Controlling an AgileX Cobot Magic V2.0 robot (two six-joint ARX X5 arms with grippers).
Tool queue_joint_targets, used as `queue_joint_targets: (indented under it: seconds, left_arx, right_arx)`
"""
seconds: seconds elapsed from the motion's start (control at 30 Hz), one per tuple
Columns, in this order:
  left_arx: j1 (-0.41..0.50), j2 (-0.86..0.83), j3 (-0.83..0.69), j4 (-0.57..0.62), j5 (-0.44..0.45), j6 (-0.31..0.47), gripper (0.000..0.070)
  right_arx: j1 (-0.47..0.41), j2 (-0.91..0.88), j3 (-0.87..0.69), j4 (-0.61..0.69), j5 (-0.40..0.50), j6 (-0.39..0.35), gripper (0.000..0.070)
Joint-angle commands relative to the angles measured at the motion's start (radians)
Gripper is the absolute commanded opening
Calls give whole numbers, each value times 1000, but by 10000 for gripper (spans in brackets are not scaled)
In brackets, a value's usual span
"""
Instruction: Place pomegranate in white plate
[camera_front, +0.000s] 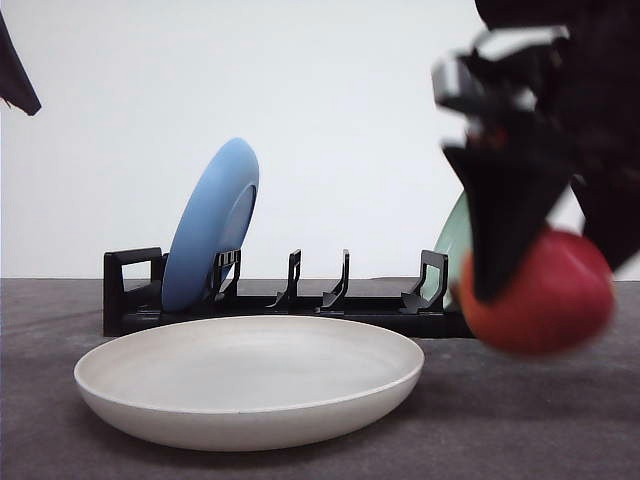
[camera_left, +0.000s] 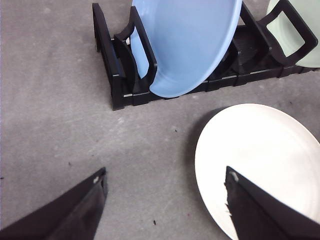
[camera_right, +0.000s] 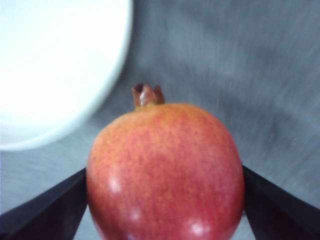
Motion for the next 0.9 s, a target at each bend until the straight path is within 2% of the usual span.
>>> queue_joint_targets:
  seconds: [0.0,0.17,0.43,0.63,0.87]
  left_arx:
    - [-1,6,3,6,2,14,432]
    - [-1,6,3,6,2,14,432]
    - [-1,6,3,5,2,14,431]
    - [-1,6,3,5,2,14,432]
    - [-1,6,3,6,2,15,432]
  right_arx:
    - [22,27,52,-12,-9,-25,519]
    - [81,111,164,-20,-33,-34,519]
    - [177,321,305,57,-33,-53,520]
    - [222,424,341,129,-36,-64,521]
    - [252,462,341,180,-37,-64,522]
